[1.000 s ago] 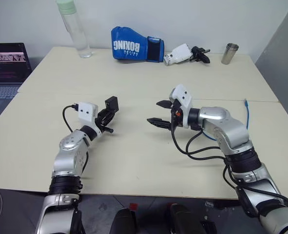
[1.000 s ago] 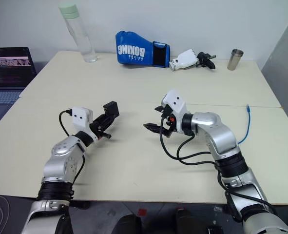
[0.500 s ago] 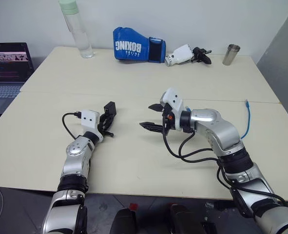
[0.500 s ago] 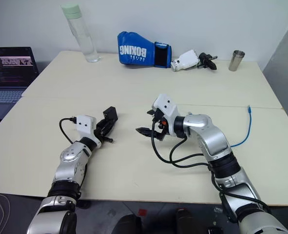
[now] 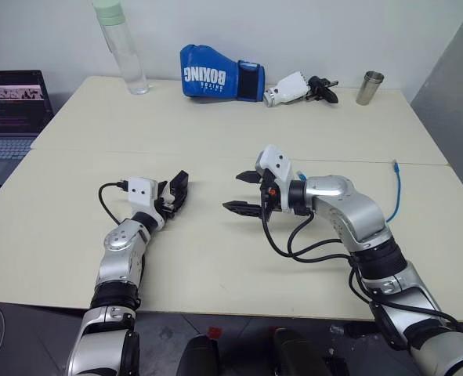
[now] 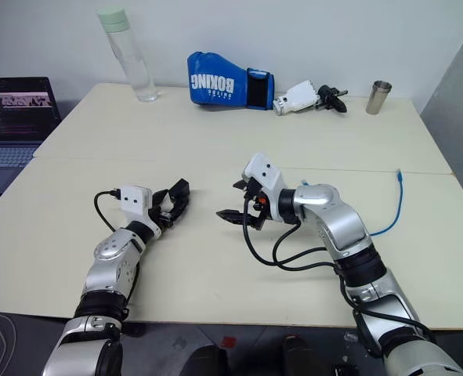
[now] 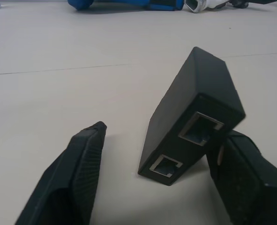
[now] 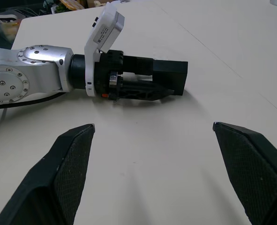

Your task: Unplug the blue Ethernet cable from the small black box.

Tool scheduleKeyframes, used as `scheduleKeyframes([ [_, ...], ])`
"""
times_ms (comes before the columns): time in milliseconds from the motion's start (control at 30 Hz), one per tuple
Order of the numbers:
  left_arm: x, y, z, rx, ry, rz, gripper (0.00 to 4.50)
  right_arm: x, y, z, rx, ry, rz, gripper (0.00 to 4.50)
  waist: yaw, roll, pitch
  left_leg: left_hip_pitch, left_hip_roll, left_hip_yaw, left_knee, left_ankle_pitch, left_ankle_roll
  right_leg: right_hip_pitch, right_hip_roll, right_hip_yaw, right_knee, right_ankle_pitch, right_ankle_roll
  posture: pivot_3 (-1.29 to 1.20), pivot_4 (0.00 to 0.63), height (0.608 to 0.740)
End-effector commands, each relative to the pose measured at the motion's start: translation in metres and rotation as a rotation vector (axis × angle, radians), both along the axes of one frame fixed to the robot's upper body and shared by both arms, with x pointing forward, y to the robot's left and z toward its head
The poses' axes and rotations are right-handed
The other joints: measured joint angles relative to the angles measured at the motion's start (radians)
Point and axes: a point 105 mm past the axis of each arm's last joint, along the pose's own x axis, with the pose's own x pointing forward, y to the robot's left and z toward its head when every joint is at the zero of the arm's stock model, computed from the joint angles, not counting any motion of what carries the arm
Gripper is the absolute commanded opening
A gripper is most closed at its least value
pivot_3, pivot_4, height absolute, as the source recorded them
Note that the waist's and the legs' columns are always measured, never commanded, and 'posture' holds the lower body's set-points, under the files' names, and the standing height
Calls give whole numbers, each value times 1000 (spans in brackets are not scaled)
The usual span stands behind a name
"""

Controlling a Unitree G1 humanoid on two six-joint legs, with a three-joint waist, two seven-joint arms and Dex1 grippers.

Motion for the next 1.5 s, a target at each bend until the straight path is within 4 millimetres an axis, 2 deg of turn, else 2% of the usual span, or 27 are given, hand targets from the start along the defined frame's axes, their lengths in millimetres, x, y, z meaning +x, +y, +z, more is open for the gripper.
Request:
scheduleKeyframes([
  [33, -8, 0, -25, -5, 94, 0, 3535, -8, 8, 17, 23, -56, 49, 4282, 0, 0, 0, 0, 0, 0, 0, 0, 0, 0, 0, 0, 0, 0, 0, 0, 150, 740],
  [333, -7, -3, -21, -24, 94, -12, 3535, -9, 7, 16, 22, -59, 48, 4282, 0, 0, 0, 0, 0, 0, 0, 0, 0, 0, 0, 0, 0, 0, 0, 0, 150, 740],
  [600, -1, 0, -7, -104, 75, -6, 3535, -8, 7, 16, 24, -59, 45, 4282, 0, 0, 0, 0, 0, 0, 0, 0, 0, 0, 0, 0, 0, 0, 0, 0, 150, 740],
  [733, 1, -1, 1, -134, 62, -16, 2943, -8, 7, 16, 25, -59, 44, 4282, 0, 0, 0, 0, 0, 0, 0, 0, 0, 0, 0, -1, 0, 0, 0, 0, 150, 740],
  [767, 2, -1, 4, -140, 58, -16, 2622, -9, 7, 16, 26, -58, 44, 4282, 0, 0, 0, 0, 0, 0, 0, 0, 0, 0, 0, -1, 0, 0, 0, 0, 150, 740],
  [867, 3, 0, 7, -142, 54, -17, 2161, -9, 7, 15, 26, -56, 44, 4282, 0, 0, 0, -1, 0, 0, 0, 0, 0, 0, 0, -1, 0, 0, 0, 0, 150, 740],
  [1067, 2, 2, 9, -101, 49, -15, 822, -9, 8, 15, 29, -54, 44, 4282, 0, 0, 0, -1, 0, 0, 0, 0, 0, 0, 0, -1, -1, 0, 0, 0, 150, 740],
  [1500, -1, -1, 0, -2, 55, -35, 781, -9, 8, 12, 22, -46, 41, 4282, 0, 0, 0, -1, 0, 0, 0, 0, 0, 0, 0, -1, -1, 0, 0, 0, 150, 740],
])
